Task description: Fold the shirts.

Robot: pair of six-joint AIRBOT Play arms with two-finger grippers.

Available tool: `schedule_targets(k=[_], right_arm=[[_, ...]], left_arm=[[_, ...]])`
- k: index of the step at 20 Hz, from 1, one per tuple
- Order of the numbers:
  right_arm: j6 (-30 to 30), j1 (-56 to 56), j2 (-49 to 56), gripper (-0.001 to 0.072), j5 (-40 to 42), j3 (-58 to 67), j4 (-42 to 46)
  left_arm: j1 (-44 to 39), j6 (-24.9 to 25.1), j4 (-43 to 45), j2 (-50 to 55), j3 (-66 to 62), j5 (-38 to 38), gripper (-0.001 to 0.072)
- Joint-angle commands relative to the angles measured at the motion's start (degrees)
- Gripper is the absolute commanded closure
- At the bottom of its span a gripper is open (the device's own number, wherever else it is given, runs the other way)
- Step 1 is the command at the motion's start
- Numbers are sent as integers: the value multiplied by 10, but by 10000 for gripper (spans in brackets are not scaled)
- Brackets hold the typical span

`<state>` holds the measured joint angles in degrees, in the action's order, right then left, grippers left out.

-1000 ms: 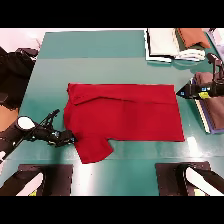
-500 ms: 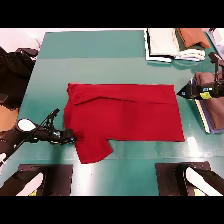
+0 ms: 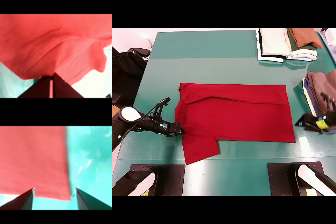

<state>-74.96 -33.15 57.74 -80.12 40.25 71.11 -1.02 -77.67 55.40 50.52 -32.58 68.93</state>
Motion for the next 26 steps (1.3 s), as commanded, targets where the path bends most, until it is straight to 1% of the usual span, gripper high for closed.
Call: schedule_targets(k=[1,3,5,6,7,8,9,10,11,12,13,15,16,18,20,21,23,26], right_arm=[[16,-81,26,144,5,-81,4],[16,-70,46,154,17,-89,-7],[16,-32,63,160,26,-83,-31],[16,-8,70,238,31,-79,-41],[16,21,75,341,38,-73,-40],[16,47,79,354,41,-67,-40],[15,73,79,433,39,-59,-39],[16,94,75,534,37,-51,-33],[16,111,66,587,35,-42,-31],[16,122,54,650,26,-33,-26],[15,129,37,690,12,-24,-13],[15,134,-2,690,-24,-8,12],[15,134,-25,690,-44,-3,24],[15,134,-74,690,-75,3,57],[15,134,-110,691,-70,3,70],[15,134,-118,691,-61,4,66],[11,134,-108,691,-36,18,64],[6,134,-36,691,-10,81,62]], left_arm=[[1,1,8,-1,-13,6,688],[1,1,8,-1,-13,1,688],[1,1,8,-1,-13,-1,688],[1,1,8,-1,-13,1,688],[1,1,10,-1,-13,1,688],[1,1,13,-1,-14,3,688],[1,-1,18,-1,-16,10,689],[1,-3,23,-1,-20,22,689],[1,-5,34,-9,-25,38,690],[1,-19,50,-28,-25,47,691],[1,-33,70,-57,-25,62,691],[1,-67,118,-124,-25,102,691],[1,-76,124,-150,-25,130,690],[1,-79,110,-188,-25,188,690],[1,-80,94,-199,-26,202,690],[1,-79,93,-196,-29,187,690],[1,-71,93,-174,-40,131,690],[1,-35,94,-89,-87,44,690]])
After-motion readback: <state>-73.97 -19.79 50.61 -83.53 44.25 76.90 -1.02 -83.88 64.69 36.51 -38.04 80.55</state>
